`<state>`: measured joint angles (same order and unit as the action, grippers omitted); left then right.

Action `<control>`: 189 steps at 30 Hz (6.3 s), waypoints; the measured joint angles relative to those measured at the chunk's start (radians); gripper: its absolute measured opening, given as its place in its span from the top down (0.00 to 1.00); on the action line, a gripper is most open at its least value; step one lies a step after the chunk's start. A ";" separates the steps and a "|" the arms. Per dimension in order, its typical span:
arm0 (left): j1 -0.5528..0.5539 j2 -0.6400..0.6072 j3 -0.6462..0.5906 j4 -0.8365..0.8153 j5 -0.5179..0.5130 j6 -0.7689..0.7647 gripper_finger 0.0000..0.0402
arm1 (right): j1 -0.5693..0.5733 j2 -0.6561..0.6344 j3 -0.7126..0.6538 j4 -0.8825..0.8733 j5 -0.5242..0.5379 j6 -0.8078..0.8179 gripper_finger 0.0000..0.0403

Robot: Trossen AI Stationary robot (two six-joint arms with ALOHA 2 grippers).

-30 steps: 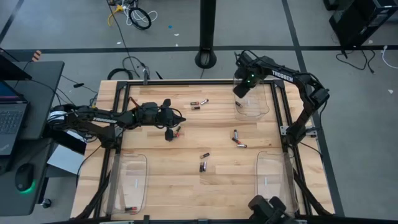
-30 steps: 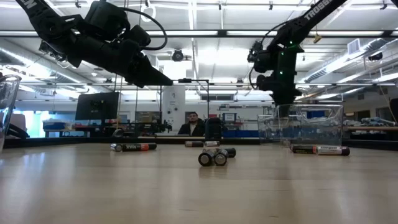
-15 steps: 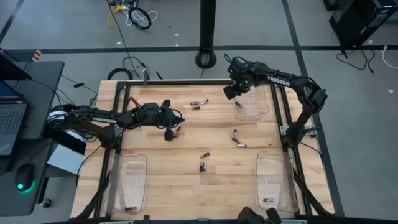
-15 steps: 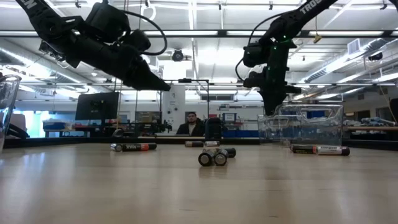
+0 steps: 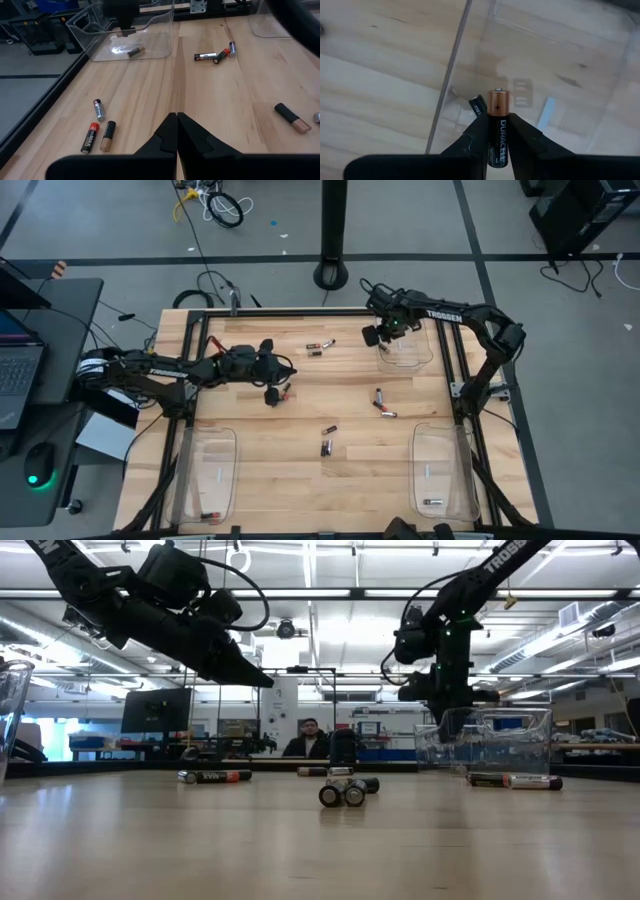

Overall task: Sort batteries
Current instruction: Put the brown battery into the top transparent bin, then put the white battery into the bottom right transparent bin

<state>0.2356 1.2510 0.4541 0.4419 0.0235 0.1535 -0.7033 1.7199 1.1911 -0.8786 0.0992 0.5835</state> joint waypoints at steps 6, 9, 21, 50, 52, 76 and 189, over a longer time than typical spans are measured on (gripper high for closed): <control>0.000 0.000 0.000 0.000 0.000 0.000 0.98 | -0.005 0.000 -0.031 0.033 -0.011 0.013 0.85; 0.000 0.000 0.000 -0.001 0.000 0.000 0.98 | -0.015 0.000 -0.057 0.055 -0.013 0.025 0.85; 0.000 0.000 0.000 -0.003 0.001 -0.001 0.98 | -0.035 0.000 -0.135 0.139 -0.023 0.036 0.82; 0.000 0.000 0.000 -0.007 -0.026 -0.001 0.98 | -0.056 -0.147 -0.149 0.119 0.004 -0.233 0.82; 0.000 0.000 0.000 -0.007 -0.026 -0.002 0.98 | -0.050 -0.209 -0.148 0.123 0.012 -0.270 0.88; 0.000 0.000 0.167 -0.294 -0.022 -0.040 0.98 | 0.466 -0.517 -0.680 1.086 0.008 -0.402 0.97; -0.094 0.260 0.272 -0.967 -0.037 0.451 0.64 | 0.646 -0.136 -0.757 1.574 0.004 -0.358 0.95</control>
<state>0.1417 1.5106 0.7266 -0.5255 -0.0137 0.6042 -0.0574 1.5837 0.4339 0.6952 0.1032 0.2256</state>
